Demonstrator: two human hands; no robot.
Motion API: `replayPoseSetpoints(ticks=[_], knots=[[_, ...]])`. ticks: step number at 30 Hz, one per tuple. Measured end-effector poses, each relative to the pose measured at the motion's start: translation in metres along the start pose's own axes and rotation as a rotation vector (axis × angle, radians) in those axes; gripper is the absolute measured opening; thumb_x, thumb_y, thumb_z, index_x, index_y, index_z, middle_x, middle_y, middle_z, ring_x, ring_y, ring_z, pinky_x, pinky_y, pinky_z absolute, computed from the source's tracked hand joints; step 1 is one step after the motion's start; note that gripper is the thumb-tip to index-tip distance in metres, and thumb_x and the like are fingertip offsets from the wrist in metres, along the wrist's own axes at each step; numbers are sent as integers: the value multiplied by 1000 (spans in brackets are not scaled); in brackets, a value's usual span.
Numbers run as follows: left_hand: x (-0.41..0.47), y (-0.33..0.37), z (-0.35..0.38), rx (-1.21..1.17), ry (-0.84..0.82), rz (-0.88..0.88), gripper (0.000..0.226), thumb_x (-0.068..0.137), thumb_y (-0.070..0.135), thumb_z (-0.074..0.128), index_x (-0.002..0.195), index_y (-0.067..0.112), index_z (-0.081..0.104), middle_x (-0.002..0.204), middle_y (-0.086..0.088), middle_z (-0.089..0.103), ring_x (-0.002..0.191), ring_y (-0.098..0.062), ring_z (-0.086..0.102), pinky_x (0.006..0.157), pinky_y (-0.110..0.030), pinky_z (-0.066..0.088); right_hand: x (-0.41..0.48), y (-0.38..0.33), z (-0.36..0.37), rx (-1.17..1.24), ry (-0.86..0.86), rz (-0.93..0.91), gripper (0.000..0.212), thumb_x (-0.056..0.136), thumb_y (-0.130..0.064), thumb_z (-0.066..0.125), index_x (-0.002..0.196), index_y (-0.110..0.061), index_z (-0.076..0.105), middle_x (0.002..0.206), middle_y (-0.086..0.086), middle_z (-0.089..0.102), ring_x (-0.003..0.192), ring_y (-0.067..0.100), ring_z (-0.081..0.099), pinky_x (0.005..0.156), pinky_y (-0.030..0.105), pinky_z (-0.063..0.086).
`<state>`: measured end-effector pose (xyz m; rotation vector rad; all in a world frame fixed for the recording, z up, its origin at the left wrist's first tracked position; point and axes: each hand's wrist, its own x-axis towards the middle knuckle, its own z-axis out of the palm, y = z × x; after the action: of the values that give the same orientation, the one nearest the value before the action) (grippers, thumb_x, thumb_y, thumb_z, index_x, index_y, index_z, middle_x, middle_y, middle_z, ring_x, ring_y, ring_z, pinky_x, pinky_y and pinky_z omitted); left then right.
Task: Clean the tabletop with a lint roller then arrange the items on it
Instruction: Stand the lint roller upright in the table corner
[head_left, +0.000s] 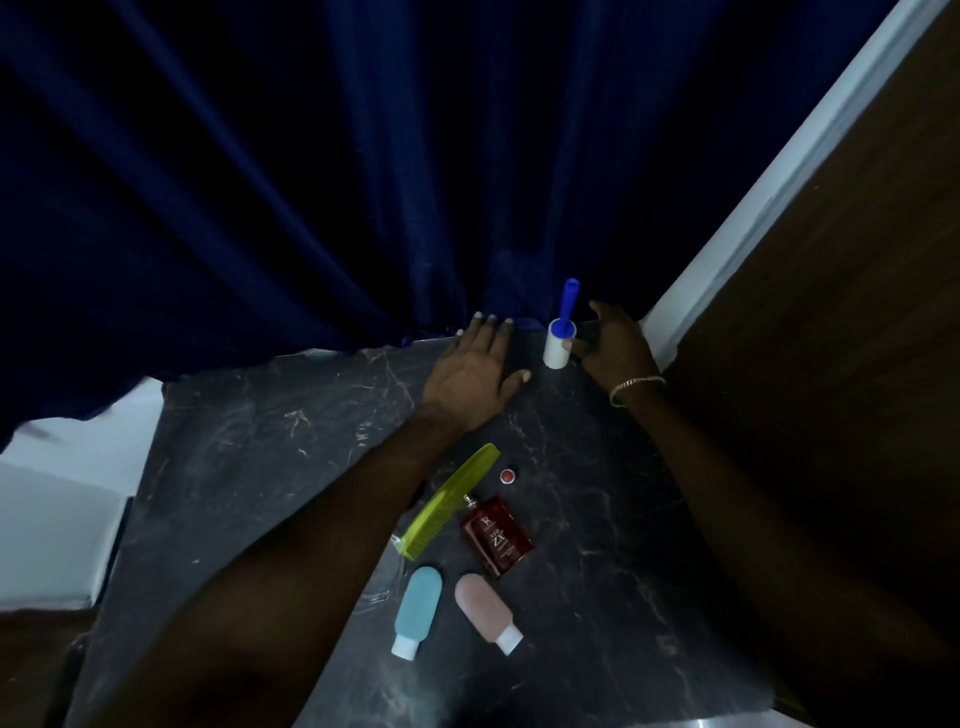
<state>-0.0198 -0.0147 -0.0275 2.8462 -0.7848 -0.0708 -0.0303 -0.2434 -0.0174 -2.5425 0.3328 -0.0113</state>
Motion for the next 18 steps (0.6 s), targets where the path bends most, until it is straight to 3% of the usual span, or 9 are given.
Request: replayPoseSetpoints(ticks=[6,11,18], knots=[[-36,5,-14,68,55,36,78,104,64,22,163,12,19,169,-14,25,160,-31,12,130,-50,17,-49,-8,-2,-151,117,-186,71,92,-47,52,148,-6,37,152,18,40,140,37,37,114,53,34],[-68,6,-19,60,64,19,74,106,61,21,164,15,14,171,-12,19,161,-29,4,131,-52,13,-86,-24,-4,-272,180,-289,70,95,-52,45,151,-11,33,158,11,34,146,30,30,116,48,27],[-128,7,-20,36,135,-48,72,107,61,23,165,18,15,172,-9,17,161,-26,3,130,-51,12,-133,-37,12,-150,123,-307,69,96,-49,49,153,-17,27,163,6,22,151,25,20,114,52,27]])
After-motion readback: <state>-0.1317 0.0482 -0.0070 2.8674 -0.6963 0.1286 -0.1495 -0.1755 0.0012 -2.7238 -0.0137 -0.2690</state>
